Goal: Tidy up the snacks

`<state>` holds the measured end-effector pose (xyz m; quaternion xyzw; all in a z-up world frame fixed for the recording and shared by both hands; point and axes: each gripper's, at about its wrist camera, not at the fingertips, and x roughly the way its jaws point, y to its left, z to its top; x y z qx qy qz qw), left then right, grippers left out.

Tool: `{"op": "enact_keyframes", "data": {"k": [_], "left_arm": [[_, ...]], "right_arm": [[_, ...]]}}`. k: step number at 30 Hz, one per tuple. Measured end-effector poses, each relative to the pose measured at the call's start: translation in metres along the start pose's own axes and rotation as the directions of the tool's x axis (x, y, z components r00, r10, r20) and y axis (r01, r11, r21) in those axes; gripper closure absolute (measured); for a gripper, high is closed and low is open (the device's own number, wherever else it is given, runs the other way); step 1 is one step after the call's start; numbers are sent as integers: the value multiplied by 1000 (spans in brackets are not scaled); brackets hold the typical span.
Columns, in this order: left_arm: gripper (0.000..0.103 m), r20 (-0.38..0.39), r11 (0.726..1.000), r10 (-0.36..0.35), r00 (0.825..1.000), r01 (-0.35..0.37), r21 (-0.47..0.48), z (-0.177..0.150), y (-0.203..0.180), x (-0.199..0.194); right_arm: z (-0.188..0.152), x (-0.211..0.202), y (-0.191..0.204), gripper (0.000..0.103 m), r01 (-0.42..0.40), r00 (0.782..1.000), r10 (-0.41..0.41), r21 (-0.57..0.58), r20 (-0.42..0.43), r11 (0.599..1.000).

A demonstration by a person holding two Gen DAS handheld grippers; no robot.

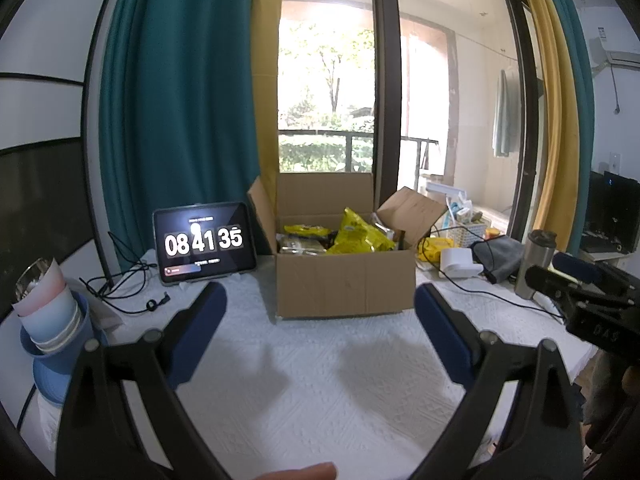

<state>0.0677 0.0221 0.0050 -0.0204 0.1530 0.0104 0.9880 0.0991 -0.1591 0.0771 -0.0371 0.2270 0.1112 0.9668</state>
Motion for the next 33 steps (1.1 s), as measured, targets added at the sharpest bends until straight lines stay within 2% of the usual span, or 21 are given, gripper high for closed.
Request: {"op": "enact_keyframes", "data": {"k": [26,33], "left_arm": [[7,2,1000,0,1000,0,0,0,0,0],[7,5,1000,-15,1000,15,13,4,0,10]], "right_arm": [[-1,3,-1,35,1,1000,-1,9,-5,1000],[-2,7,-1,35,-2,1000,2,4,-11,1000]]}}
